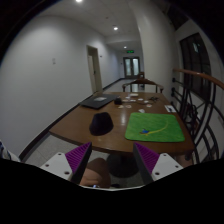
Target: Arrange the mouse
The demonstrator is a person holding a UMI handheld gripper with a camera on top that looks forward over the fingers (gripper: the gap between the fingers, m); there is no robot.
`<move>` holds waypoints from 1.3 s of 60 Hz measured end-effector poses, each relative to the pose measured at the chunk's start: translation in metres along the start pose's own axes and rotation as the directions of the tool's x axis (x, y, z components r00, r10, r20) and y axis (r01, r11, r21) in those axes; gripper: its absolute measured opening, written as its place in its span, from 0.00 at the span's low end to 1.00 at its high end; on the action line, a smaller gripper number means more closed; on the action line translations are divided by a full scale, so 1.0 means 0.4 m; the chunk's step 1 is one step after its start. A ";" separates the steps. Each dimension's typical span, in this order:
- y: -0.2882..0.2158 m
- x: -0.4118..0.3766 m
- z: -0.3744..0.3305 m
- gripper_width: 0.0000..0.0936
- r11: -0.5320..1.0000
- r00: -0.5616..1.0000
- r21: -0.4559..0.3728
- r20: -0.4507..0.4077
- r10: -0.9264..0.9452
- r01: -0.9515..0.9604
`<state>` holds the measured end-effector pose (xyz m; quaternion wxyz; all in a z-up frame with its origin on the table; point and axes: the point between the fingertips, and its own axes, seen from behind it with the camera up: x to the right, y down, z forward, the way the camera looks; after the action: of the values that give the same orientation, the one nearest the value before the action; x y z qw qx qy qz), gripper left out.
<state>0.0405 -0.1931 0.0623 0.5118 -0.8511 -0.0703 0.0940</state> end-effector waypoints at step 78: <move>-0.418 -0.103 0.445 0.24 0.961 0.986 0.221 -0.032 -0.166 0.169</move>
<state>-0.0448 0.0289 0.1322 0.6107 -0.7798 -0.1274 0.0520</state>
